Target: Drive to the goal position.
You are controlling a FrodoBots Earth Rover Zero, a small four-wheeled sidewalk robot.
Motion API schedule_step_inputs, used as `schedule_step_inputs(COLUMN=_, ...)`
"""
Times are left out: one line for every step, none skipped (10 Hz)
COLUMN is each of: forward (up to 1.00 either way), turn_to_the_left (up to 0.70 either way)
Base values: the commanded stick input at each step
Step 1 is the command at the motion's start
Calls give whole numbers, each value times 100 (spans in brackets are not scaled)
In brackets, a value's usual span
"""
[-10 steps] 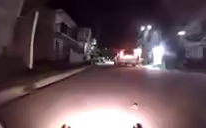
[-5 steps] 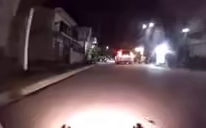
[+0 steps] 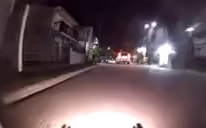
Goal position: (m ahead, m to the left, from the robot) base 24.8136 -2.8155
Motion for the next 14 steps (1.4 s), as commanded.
schedule_step_inputs(forward=85, turn_to_the_left=-34)
schedule_step_inputs(forward=85, turn_to_the_left=-21)
schedule_step_inputs(forward=85, turn_to_the_left=0)
schedule_step_inputs(forward=85, turn_to_the_left=0)
schedule_step_inputs(forward=85, turn_to_the_left=0)
schedule_step_inputs(forward=85, turn_to_the_left=0)
schedule_step_inputs(forward=85, turn_to_the_left=0)
schedule_step_inputs(forward=85, turn_to_the_left=0)
schedule_step_inputs(forward=85, turn_to_the_left=0)
schedule_step_inputs(forward=85, turn_to_the_left=0)
schedule_step_inputs(forward=85, turn_to_the_left=0)
schedule_step_inputs(forward=85, turn_to_the_left=0)
schedule_step_inputs(forward=85, turn_to_the_left=0)
schedule_step_inputs(forward=85, turn_to_the_left=0)
